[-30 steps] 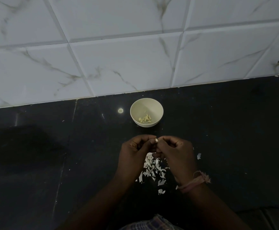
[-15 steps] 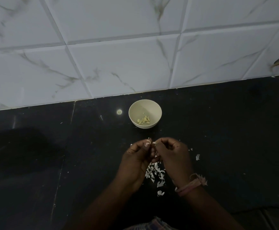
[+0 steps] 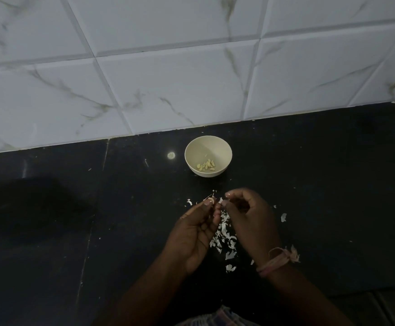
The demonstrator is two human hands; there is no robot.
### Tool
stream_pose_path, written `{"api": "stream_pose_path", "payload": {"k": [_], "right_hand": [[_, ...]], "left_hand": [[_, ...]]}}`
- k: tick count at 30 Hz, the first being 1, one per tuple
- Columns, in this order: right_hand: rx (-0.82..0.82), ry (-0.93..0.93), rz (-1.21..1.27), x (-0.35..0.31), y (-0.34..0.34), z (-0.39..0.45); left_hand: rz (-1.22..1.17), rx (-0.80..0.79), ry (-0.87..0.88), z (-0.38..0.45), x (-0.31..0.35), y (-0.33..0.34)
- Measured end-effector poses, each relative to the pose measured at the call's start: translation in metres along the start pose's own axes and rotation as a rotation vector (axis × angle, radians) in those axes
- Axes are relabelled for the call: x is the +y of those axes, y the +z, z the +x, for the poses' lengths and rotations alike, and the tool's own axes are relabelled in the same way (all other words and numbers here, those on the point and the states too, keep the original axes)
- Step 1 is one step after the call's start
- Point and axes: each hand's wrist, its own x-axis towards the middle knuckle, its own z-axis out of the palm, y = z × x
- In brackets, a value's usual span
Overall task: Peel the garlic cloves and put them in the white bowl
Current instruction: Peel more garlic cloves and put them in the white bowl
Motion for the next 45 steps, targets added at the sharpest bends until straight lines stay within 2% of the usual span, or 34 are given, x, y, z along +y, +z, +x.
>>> {"api": "stream_pose_path", "payload": {"k": [5, 8, 16, 26, 33, 40, 45], "right_hand": [[-0.030, -0.271, -0.036, -0.005, -0.007, -0.007], [-0.051, -0.366, -0.076, -0.007, -0.006, -0.007], [-0.086, -0.333, -0.114, -0.003, -0.003, -0.005], [-0.143, -0.375, -0.275, -0.002, -0.003, 0.003], [-0.139, -0.176, -0.201, -0.004, -0.004, 0.004], [-0.151, 0.112, 0.111, -0.004, -0.003, 0.000], [-0.122, 0.159, 0.189, -0.005, -0.005, 0.005]], "left_hand": [[0.008, -0.006, -0.018, -0.002, 0.000, -0.001], [0.024, -0.028, -0.022, -0.002, -0.002, -0.003], [0.177, -0.102, 0.000, 0.001, -0.005, -0.007], [0.254, -0.004, 0.009, 0.007, -0.001, -0.015], [0.347, -0.097, 0.067, 0.008, 0.003, -0.011], [0.403, -0.123, 0.200, 0.000, -0.002, -0.005], [0.404, -0.157, 0.178, 0.002, -0.002, -0.008]]}}
